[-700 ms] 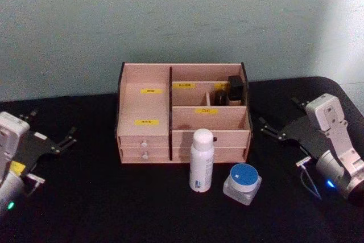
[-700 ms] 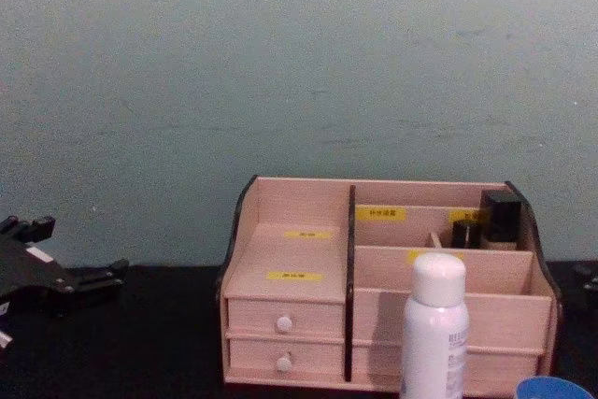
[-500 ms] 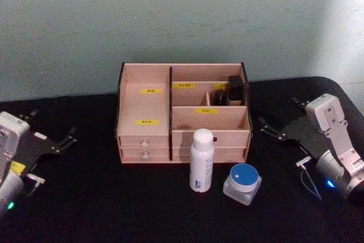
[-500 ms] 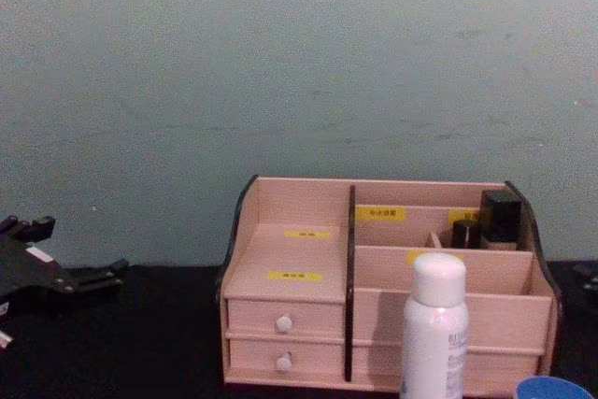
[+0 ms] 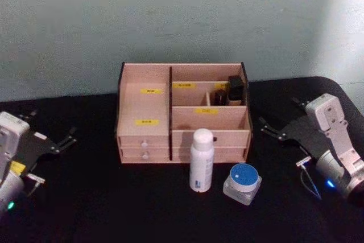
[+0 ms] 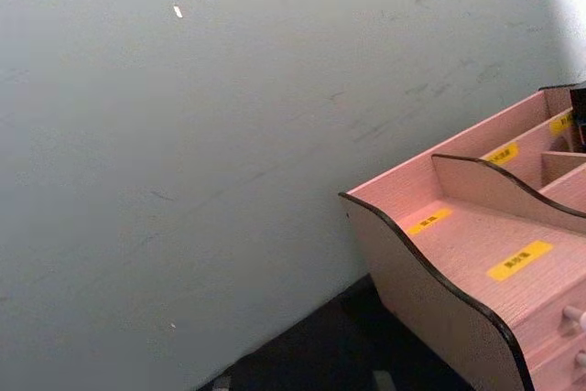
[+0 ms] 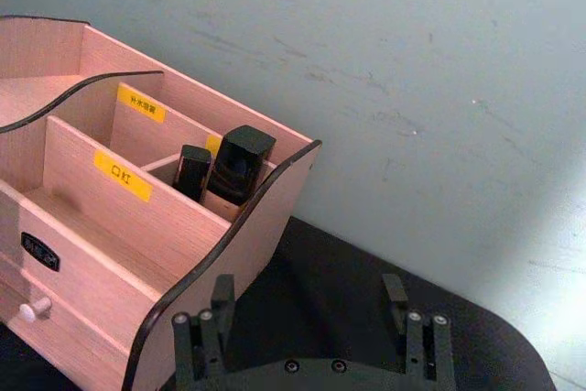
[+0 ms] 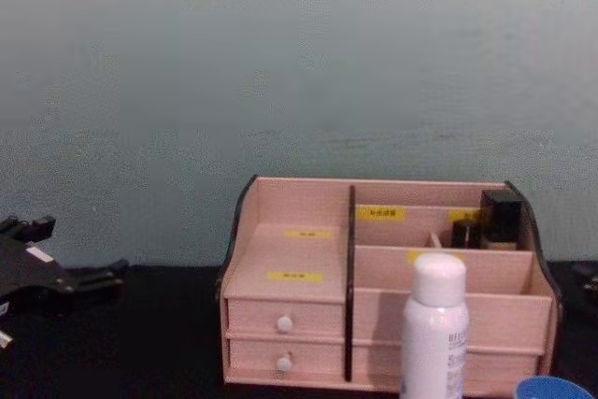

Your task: Pick up the facial cleanser and watermelon frost from the table and place them into the tiered storage box.

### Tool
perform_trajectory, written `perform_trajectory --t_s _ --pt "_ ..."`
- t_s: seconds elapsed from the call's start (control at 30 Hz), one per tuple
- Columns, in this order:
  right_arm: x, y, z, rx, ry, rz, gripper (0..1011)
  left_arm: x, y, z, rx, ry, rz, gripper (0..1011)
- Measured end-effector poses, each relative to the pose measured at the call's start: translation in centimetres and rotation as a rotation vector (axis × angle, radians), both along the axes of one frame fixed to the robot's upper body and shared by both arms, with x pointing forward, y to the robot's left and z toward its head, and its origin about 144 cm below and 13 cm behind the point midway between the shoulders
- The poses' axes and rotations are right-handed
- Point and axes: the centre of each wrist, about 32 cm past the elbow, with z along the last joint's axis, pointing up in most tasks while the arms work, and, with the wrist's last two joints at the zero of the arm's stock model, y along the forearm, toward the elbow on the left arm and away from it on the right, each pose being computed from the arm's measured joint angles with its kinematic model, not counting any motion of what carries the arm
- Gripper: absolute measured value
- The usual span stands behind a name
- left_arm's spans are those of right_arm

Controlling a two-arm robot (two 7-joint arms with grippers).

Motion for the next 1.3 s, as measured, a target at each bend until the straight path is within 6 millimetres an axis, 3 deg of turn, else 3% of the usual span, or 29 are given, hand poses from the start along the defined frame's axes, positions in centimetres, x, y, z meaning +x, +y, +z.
perform_trajectory --t_s 0.57,1.3 --pt "-0.2 -0.9 0.5 0.048 -0.009 0.03 1002 0.0 0.0 0.0 0.0 0.0 0.0 1001" --pt "-3.8 -2.4 1.8 0.108 -0.014 0.368 1002 0.0 0.0 0.0 0.0 0.0 0.0 1001"
